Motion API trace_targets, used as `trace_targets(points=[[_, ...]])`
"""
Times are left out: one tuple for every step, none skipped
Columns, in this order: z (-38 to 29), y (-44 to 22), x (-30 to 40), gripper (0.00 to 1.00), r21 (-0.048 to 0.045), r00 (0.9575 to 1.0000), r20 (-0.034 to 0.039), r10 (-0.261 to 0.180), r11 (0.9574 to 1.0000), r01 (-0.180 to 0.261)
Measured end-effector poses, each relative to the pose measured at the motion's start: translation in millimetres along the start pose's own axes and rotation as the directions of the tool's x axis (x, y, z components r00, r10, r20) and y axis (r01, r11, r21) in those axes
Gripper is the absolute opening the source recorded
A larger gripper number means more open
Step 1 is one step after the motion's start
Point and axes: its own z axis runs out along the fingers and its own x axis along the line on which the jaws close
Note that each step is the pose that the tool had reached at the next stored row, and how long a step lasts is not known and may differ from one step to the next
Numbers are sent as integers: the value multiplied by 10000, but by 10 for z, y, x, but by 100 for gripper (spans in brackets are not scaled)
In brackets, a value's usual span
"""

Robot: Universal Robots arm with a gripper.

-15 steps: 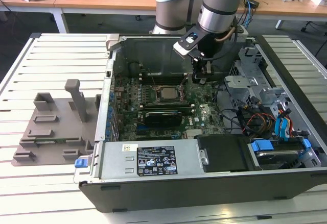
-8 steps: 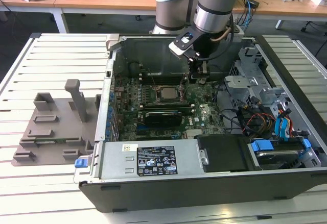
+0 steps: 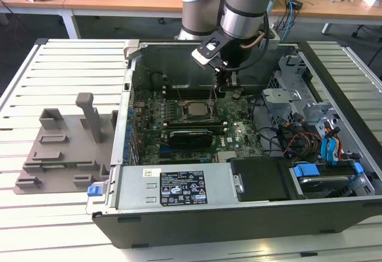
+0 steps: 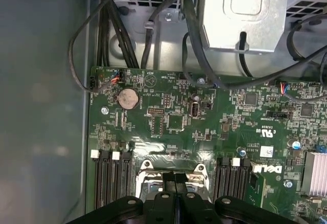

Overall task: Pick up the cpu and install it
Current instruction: 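Close the cpu cover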

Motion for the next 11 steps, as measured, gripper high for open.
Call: trace_targets(points=[[0, -9, 0, 11, 0, 10000, 1, 0, 10000, 0], [2, -22, 1, 11, 0, 10000, 0, 0, 10000, 0], [3, -35, 2, 11, -1, 10000, 0, 0, 10000, 0], [4, -43, 3, 11, 0, 10000, -1, 0, 10000, 0], [5, -46, 3, 11, 0, 10000, 0, -1, 10000, 1], [6, -50, 4, 11, 0, 10000, 1, -1, 10000, 1], [9, -55, 4, 11, 0, 10000, 0, 0, 10000, 0], [13, -61, 4, 11, 0, 10000, 0, 0, 10000, 0], [17, -67, 4, 11, -1, 10000, -1, -1, 10000, 1], [22, -76, 5, 11, -1, 10000, -1, -1, 10000, 1], [29, -88, 6, 11, 0, 10000, 0, 0, 10000, 0]])
